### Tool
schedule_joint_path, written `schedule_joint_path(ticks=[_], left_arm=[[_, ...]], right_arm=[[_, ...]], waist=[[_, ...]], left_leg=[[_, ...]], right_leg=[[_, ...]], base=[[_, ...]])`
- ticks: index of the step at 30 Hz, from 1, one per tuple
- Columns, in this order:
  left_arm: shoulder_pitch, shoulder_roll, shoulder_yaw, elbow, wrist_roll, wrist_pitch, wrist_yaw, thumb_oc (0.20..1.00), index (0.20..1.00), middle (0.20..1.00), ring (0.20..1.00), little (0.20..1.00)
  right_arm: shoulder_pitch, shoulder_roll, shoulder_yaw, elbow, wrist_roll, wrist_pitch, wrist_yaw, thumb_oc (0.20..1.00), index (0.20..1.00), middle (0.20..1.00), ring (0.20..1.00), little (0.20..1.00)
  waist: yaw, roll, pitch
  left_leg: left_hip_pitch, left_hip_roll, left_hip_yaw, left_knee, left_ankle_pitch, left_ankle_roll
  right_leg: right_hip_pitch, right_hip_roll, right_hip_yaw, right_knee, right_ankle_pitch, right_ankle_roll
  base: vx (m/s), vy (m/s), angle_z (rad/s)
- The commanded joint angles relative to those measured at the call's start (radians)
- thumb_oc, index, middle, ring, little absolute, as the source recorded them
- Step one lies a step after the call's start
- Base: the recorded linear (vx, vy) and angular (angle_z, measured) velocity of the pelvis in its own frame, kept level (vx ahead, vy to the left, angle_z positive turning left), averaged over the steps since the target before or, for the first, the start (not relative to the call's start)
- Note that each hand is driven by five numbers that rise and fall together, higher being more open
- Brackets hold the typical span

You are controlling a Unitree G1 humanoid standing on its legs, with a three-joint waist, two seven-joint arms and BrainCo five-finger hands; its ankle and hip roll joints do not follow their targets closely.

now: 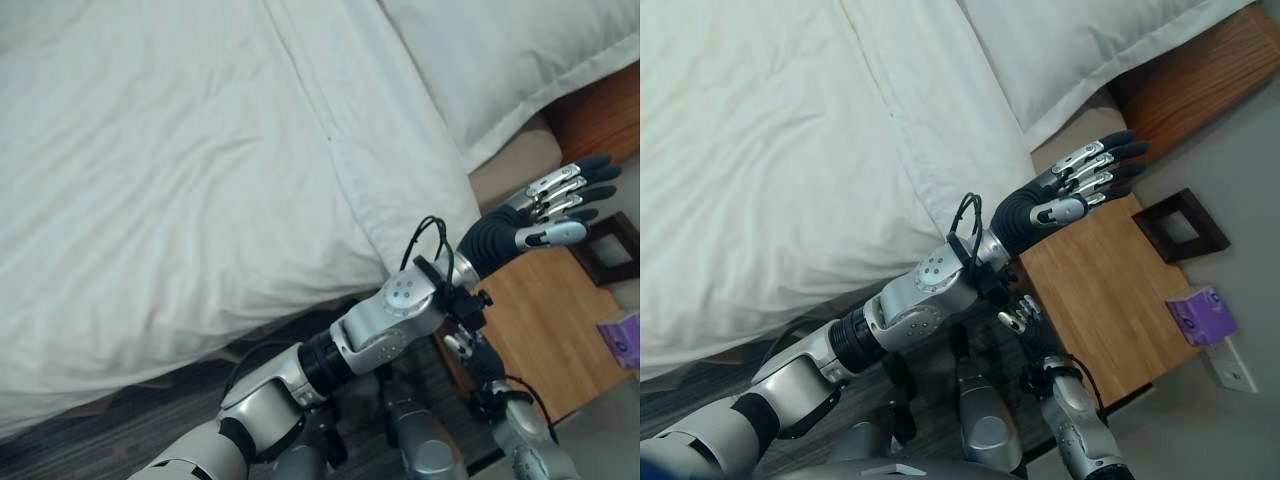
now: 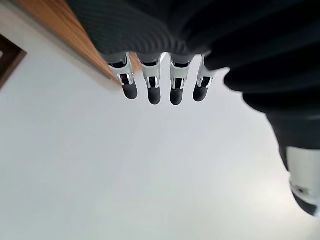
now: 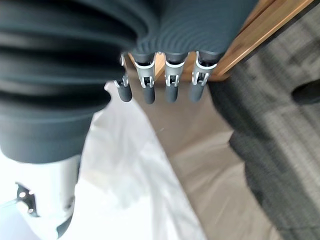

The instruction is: Making the bed.

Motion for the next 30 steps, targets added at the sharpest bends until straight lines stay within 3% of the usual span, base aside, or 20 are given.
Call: schedule_joint_path(ticks=[1,8,11,12,13,14,16,18,23,28,29,30], left_arm=[[0.013,-0.033,0.023,0.03,-0.019,-0.028,-0.04,1.0,1.0,1.0,1.0,1.0],[0.222,0.137,0.146,0.008,-0.038,-0.017,-0.056,1.0,1.0,1.0,1.0,1.0],[0.526,0.241,0.346,-0.032,-0.062,0.009,-0.083,1.0,1.0,1.0,1.0,1.0],[0.527,0.241,0.347,-0.033,-0.062,0.009,-0.083,1.0,1.0,1.0,1.0,1.0],[0.685,0.285,0.46,-0.05,-0.033,0.01,-0.097,1.0,1.0,1.0,1.0,1.0],[0.685,0.285,0.46,-0.05,-0.033,0.01,-0.097,1.0,1.0,1.0,1.0,1.0],[0.879,0.312,0.635,-0.053,0.012,0.005,-0.099,1.0,1.0,1.0,1.0,1.0],[0.965,0.321,0.714,-0.062,0.061,0.0,-0.088,1.0,1.0,1.0,1.0,1.0],[0.993,0.314,0.783,-0.097,0.105,-0.021,-0.063,1.0,1.0,1.0,1.0,1.0],[0.958,0.302,0.772,-0.119,0.099,-0.036,-0.04,1.0,1.0,1.0,1.0,1.0],[0.951,0.303,0.76,-0.126,0.094,-0.037,-0.036,1.0,1.0,1.0,1.0,1.0],[0.955,0.302,0.749,-0.13,0.09,-0.034,-0.033,1.0,1.0,1.0,1.0,1.0]], right_arm=[[0.044,0.005,-0.046,-0.034,-0.003,-0.023,-0.019,1.0,1.0,1.0,1.0,1.0],[0.074,0.019,-0.139,-0.091,-0.02,-0.031,-0.044,1.0,1.0,1.0,1.0,1.0],[0.091,0.027,-0.283,-0.08,-0.054,-0.044,-0.074,1.0,1.0,1.0,1.0,1.0],[0.091,0.027,-0.282,-0.08,-0.054,-0.044,-0.074,1.0,1.0,1.0,1.0,1.0],[0.094,0.021,-0.347,-0.071,-0.112,-0.053,-0.082,1.0,1.0,1.0,1.0,1.0],[0.094,0.021,-0.347,-0.071,-0.112,-0.053,-0.082,1.0,1.0,1.0,1.0,1.0],[0.103,0.008,-0.43,-0.072,-0.164,-0.067,-0.089,1.0,1.0,1.0,1.0,1.0],[0.102,-0.009,-0.469,-0.072,-0.188,-0.065,-0.086,1.0,1.0,1.0,1.0,1.0],[0.015,-0.082,-0.522,-0.082,-0.184,-0.082,-0.123,1.0,1.0,1.0,1.0,1.0],[-0.116,-0.174,-0.491,-0.147,-0.152,-0.104,-0.114,1.0,1.0,1.0,1.0,1.0],[-0.185,-0.198,-0.469,-0.186,-0.025,-0.134,-0.092,0.2,0.2,0.2,0.2,0.2],[-0.221,-0.195,-0.454,-0.205,0.062,-0.146,-0.07,0.2,0.2,0.2,0.2,0.2]], waist=[[0.018,-0.02,-0.105],[0.046,-0.019,-0.14],[0.081,-0.023,-0.155],[0.081,-0.023,-0.158],[0.101,-0.026,-0.166],[0.101,-0.026,-0.166],[0.122,-0.033,-0.169],[0.132,-0.037,-0.17],[0.163,-0.058,-0.134],[0.191,-0.077,-0.106],[0.204,-0.087,-0.1],[0.21,-0.091,-0.096]], left_leg=[[0.056,0.03,-0.046,0.005,-0.015,-0.054],[0.1,0.025,-0.056,0.005,-0.026,-0.048],[0.138,0.021,-0.061,0.005,-0.039,-0.041],[0.135,0.021,-0.06,0.005,-0.037,-0.041],[0.15,0.022,-0.058,0.005,-0.042,-0.037],[0.15,0.022,-0.058,0.005,-0.042,-0.037],[0.162,0.022,-0.057,0.005,-0.047,-0.033],[0.162,0.023,-0.059,0.005,-0.047,-0.03],[0.126,0.02,-0.078,0.005,-0.035,-0.028],[0.079,0.024,-0.083,0.005,-0.02,-0.031],[0.064,0.027,-0.082,0.005,-0.016,-0.032],[0.065,0.029,-0.082,0.005,-0.018,-0.033]], right_leg=[[0.077,-0.094,-0.021,0.011,-0.039,0.106],[0.131,-0.096,-0.037,0.011,-0.052,0.104],[0.169,-0.095,-0.046,0.011,-0.063,0.103],[0.166,-0.095,-0.045,0.011,-0.061,0.102],[0.177,-0.094,-0.043,0.012,-0.064,0.101],[0.177,-0.094,-0.043,0.012,-0.064,0.101],[0.186,-0.091,-0.041,0.016,-0.07,0.099],[0.187,-0.089,-0.042,0.017,-0.074,0.096],[0.168,-0.092,-0.067,0.02,-0.067,0.098],[0.127,-0.089,-0.078,0.016,-0.048,0.101],[0.113,-0.089,-0.077,0.013,-0.039,0.103],[0.114,-0.089,-0.078,0.012,-0.041,0.104]], base=[[0.05,-0.002,0.02],[0.04,-0.007,0.06],[0.04,-0.011,0.08],[0.04,-0.005,0.01],[0.03,-0.005,0.02],[0.04,-0.001,-0.03],[0.02,0.008,0.01],[0.01,0.009,-0.08],[-0.06,-0.002,0.06],[-0.09,-0.009,0.1],[-0.03,0.004,0.02],[0.0,0.0,0.0]])
